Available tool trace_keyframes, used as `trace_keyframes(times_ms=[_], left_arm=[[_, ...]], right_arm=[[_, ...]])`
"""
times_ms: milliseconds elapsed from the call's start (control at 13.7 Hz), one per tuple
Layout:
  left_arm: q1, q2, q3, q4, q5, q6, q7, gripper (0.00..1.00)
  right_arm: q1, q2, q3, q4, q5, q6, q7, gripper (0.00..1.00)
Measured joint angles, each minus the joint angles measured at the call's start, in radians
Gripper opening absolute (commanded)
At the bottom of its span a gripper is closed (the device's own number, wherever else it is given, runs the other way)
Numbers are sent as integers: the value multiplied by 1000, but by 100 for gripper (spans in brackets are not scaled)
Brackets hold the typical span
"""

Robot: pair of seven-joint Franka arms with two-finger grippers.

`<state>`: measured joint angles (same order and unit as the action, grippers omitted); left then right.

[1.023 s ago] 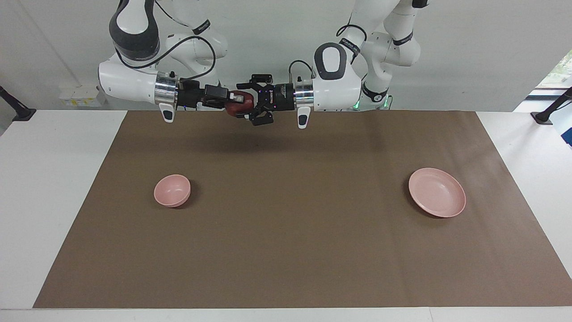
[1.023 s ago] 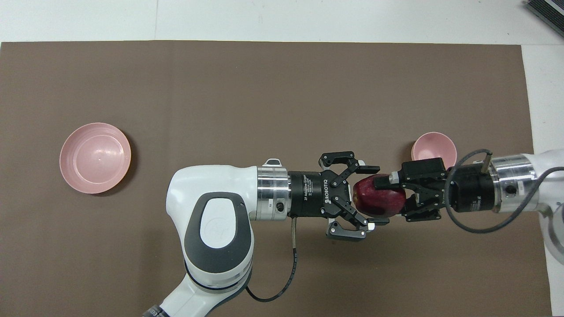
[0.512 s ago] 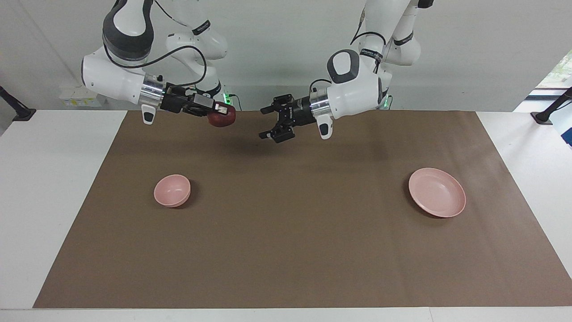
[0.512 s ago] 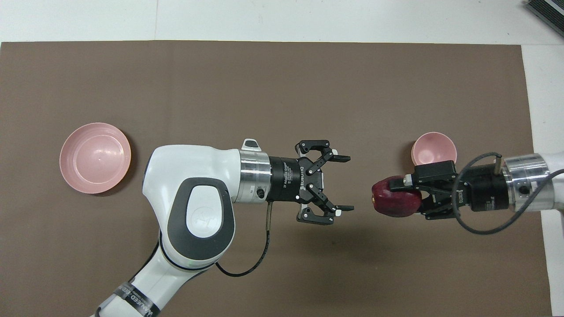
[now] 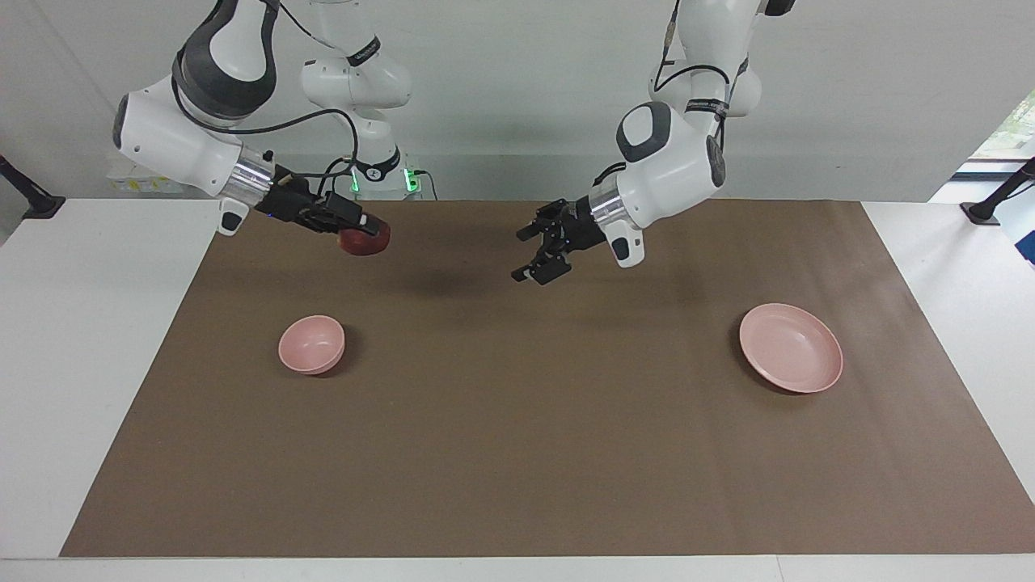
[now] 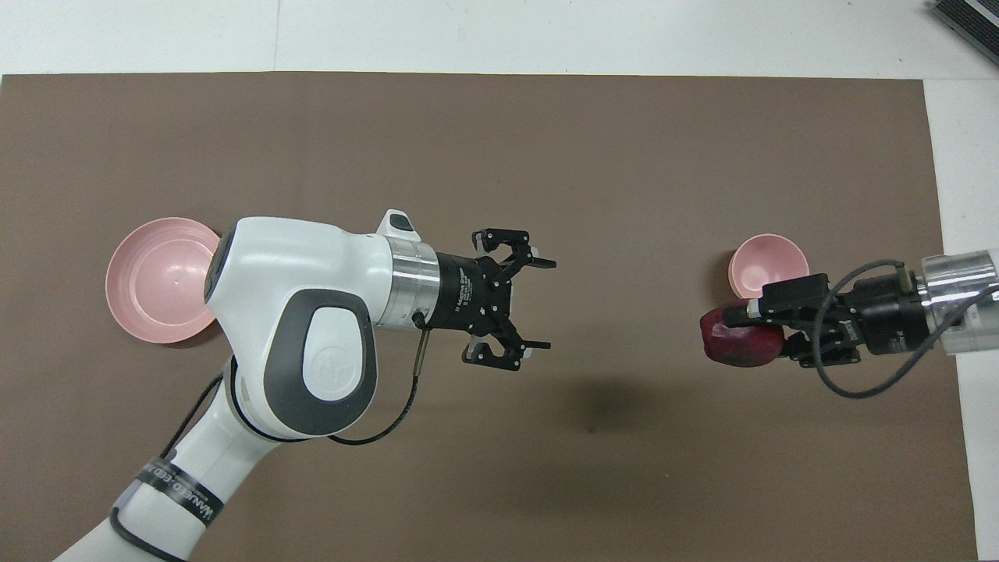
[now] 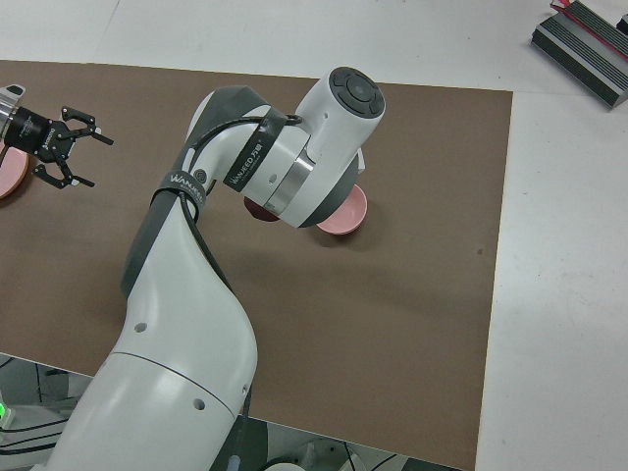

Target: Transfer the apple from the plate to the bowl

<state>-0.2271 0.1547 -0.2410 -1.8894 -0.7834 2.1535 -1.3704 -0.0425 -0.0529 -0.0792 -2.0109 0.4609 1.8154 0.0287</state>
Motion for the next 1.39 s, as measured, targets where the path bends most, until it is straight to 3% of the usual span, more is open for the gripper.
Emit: trace_keyframes(times_ms=[365,585,1023,1388], left_arm=[[112,0,1,5,79,-94,179,100],[159,-3,1,24,166,-117,274,100],[171,-16,-3,115,420,-235,310,100],[185,-27,5,164,433,-279,559,100]], right_arm=[[49,67,15,0,-277,173,-21,0],[49,132,15,1,-369,269,-66,0],[45,217,10,3,-431,400,-100,0],[45,261,11,7,-438,446,-101,0]])
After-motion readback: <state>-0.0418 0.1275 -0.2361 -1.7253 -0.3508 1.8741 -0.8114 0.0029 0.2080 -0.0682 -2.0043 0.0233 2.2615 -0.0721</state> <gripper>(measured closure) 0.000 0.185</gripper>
